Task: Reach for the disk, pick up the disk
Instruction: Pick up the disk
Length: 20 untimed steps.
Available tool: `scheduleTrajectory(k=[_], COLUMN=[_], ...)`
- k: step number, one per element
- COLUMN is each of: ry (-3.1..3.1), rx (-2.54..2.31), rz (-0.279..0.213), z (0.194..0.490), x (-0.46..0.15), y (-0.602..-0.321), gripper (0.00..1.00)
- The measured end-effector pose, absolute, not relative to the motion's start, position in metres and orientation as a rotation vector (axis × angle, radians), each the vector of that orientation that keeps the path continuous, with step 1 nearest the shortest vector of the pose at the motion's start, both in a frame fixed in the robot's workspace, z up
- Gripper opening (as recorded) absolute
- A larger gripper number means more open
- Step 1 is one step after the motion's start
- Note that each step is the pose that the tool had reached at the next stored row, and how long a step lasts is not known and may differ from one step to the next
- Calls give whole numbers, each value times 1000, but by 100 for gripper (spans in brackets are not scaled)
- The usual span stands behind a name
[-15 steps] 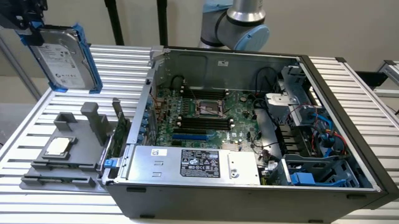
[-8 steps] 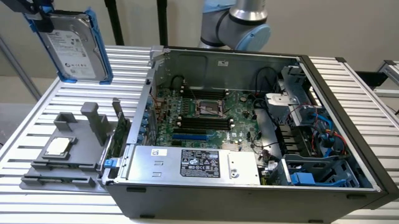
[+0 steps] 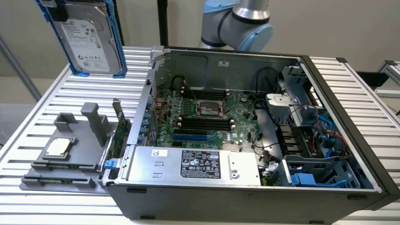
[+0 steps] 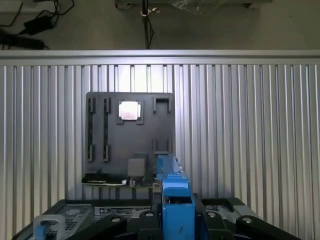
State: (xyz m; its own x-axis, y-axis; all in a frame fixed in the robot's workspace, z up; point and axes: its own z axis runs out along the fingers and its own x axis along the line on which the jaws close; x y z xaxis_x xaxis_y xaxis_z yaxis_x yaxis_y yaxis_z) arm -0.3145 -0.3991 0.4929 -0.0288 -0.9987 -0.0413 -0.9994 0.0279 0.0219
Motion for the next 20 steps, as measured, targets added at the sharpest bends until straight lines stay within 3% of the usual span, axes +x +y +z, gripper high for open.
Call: scheduleTrajectory(k=[20], ry=[2250], rx=[-2186], rz=[87], z=[504], x=[-224], y=[-418], gripper=[33])
